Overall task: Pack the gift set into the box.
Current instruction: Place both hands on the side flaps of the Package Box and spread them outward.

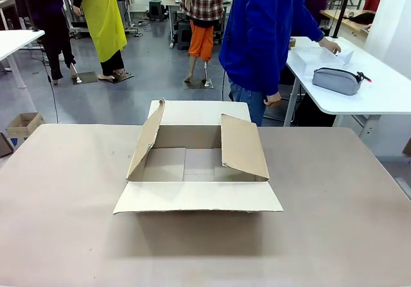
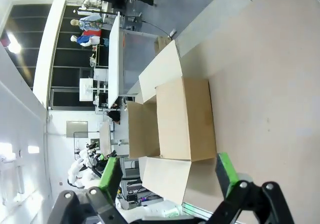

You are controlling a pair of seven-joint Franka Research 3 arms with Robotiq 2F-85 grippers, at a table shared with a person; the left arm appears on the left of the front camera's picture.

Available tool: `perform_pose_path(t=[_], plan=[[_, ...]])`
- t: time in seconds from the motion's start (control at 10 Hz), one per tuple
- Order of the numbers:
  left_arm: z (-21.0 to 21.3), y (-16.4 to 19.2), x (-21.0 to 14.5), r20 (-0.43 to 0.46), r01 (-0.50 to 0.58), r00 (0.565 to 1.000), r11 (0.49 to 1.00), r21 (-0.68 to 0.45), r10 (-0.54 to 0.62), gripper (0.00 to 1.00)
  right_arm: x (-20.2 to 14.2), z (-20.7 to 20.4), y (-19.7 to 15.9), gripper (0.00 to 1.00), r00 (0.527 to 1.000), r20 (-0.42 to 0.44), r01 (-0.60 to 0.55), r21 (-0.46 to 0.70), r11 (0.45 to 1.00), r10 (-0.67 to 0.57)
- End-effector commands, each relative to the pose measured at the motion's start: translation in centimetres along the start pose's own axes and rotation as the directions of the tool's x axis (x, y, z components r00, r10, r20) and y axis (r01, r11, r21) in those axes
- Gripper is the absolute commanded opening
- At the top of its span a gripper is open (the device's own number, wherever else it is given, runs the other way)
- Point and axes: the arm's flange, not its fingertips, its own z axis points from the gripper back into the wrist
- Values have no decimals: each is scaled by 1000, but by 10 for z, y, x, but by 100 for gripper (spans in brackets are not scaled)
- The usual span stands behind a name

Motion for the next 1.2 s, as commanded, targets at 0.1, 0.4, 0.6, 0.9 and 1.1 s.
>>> perform_pose_path(t=[0.1, 0.4, 0.6, 0.9, 1.1], plan=[[-17, -24, 5, -48, 39, 998, 994, 101, -35, 100, -14, -35, 39, 100, 994, -24, -107, -216, 970, 104], [-114, -120, 10, -318, 219, 940, 932, 287, -123, 100, -62, -136, 111, 100, 885, -177, -465, -318, 826, 430], [-185, -166, 14, -485, 347, 860, 881, 322, -161, 100, -113, -206, 126, 100, 697, -326, -708, -167, 686, 639], [-269, -205, 3, -522, 412, 842, 786, 462, -134, 100, -147, -271, 113, 100, 361, -388, -890, 129, 438, 848], [-317, -228, -20, -564, 466, 815, 729, 501, -133, 100, -135, -289, 97, 100, 359, -292, -874, 230, 429, 887]])
